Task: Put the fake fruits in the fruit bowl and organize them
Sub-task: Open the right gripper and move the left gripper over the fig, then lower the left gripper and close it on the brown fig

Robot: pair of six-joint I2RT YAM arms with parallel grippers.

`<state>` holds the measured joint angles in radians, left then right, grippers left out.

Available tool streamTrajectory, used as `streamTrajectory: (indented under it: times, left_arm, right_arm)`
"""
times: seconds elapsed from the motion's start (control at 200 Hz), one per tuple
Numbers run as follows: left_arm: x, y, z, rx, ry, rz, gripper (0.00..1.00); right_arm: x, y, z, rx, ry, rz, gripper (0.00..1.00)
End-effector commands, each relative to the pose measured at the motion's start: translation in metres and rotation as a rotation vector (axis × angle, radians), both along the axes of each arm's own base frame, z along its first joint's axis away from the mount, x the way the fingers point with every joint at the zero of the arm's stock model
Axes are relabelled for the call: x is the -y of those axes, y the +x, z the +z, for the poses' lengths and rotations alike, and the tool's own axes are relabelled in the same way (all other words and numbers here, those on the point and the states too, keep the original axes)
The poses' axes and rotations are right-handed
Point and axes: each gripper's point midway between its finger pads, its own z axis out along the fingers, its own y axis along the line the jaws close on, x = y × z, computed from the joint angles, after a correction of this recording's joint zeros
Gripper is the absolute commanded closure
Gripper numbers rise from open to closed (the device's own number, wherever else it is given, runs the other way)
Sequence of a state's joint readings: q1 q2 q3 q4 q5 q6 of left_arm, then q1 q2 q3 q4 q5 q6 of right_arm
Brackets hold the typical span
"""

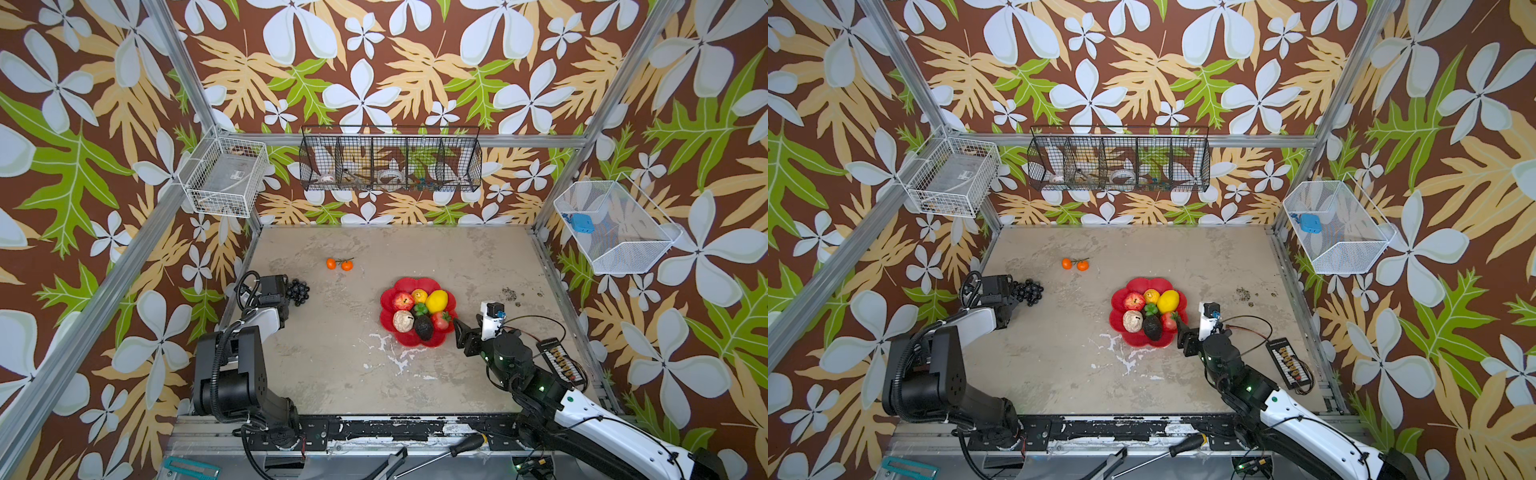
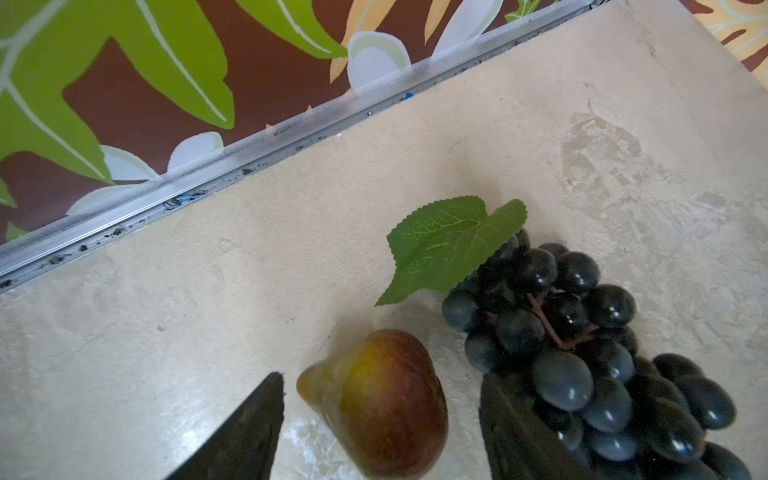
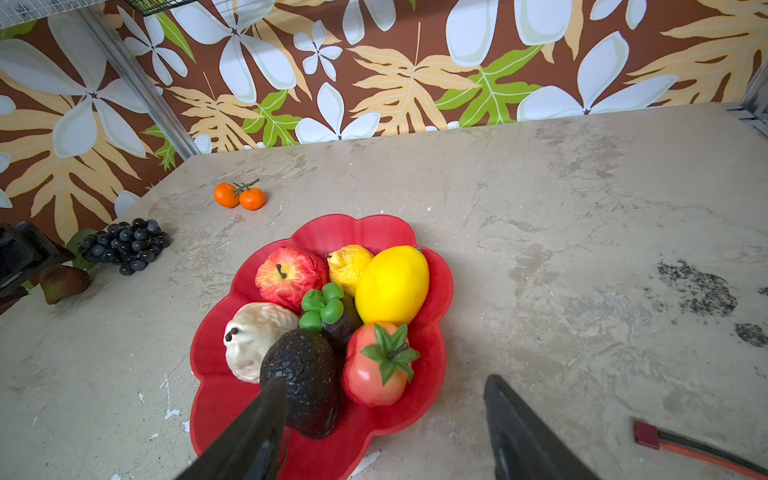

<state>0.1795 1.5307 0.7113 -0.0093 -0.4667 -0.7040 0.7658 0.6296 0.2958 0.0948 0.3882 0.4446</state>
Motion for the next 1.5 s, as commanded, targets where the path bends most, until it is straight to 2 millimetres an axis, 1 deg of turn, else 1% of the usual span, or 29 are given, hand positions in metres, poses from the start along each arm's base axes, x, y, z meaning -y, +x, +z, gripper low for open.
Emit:
streamTrajectory:
  times: [0.0,0.225,0.495,0.901,1.026,1.126,1.331,1.491]
  left_arm:
    - [0.0,0.003,-0.001,0.008,-0.006,-0.003,0.27]
    - [-0.002,0.003,-0.002,-0.002,-0.003,0.001,0.32]
    - [-0.005,0.006,-0.011,-0.038,-0.025,-0.007,0.32]
    - [-0.005,0.009,-0.019,-0.068,-0.044,-0.021,0.38]
    - [-0.005,0.009,-0.018,-0.065,-0.045,-0.024,0.41]
    - [-0.004,0.009,-0.017,-0.055,-0.045,-0.024,0.47]
    - [-0.002,0.009,-0.014,-0.034,-0.053,-0.033,0.49]
    - [0.001,0.009,-0.012,-0.008,-0.065,-0.043,0.53]
  right_arm:
    - [0.0,0.0,0.005,0.009,0.018,-0.001,0.26]
    - [-0.001,0.0,0.004,0.008,0.017,0.001,0.26]
    - [-0.001,0.0,0.004,0.007,0.016,-0.001,0.26]
    - [0.0,0.001,0.004,0.004,0.014,-0.005,0.26]
    - [0.0,0.001,0.003,0.003,0.014,-0.006,0.26]
    - [0.0,0.001,0.004,0.005,0.016,-0.006,0.26]
    - [0.0,0.001,0.004,0.004,0.017,-0.006,0.26]
    - [0.0,0.001,0.004,0.004,0.018,-0.006,0.26]
